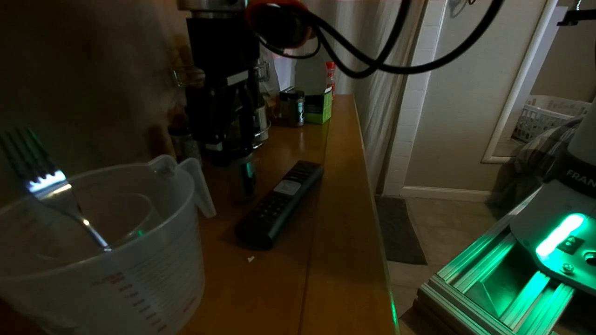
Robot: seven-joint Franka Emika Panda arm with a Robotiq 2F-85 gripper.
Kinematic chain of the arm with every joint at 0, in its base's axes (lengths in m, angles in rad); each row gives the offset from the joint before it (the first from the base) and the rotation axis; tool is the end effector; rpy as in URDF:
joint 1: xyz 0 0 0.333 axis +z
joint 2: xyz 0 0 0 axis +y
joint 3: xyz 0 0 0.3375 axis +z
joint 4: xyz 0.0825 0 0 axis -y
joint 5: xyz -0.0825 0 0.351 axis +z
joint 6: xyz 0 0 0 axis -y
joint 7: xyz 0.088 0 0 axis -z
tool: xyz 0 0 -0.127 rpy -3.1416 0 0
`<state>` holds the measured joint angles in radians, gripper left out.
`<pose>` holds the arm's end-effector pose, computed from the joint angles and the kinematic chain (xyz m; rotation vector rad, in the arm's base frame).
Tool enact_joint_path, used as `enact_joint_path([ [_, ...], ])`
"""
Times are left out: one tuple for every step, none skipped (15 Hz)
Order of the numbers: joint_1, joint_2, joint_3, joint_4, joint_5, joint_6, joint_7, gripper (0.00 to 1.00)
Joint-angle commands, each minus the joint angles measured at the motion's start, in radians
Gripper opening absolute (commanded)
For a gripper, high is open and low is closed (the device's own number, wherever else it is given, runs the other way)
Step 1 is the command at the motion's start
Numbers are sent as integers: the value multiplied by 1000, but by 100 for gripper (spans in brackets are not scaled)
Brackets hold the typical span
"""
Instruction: Put the spice bottle on the top shelf on the rack
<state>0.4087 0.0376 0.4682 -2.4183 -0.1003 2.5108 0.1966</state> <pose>0.3048 0.3657 0.3277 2.9089 1.1598 0.1159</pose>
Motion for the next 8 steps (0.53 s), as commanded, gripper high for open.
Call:
enact_joint_path([
  [16,58,-10,43,44,0,-23,85],
  [18,53,-10,42,47,-8,-18,89],
  [19,48,-10,40,49,-14,-14,89],
  [21,40,-9,35,54,-17,-13,90],
  [22,35,-10,33,51,-18,-8,90],
  [23,24,-10,28,51,-25,-6,89],
  [24,17,-10,26,49,-36,-4,88],
  [23,4,-11,19,45,-48,-1,89],
])
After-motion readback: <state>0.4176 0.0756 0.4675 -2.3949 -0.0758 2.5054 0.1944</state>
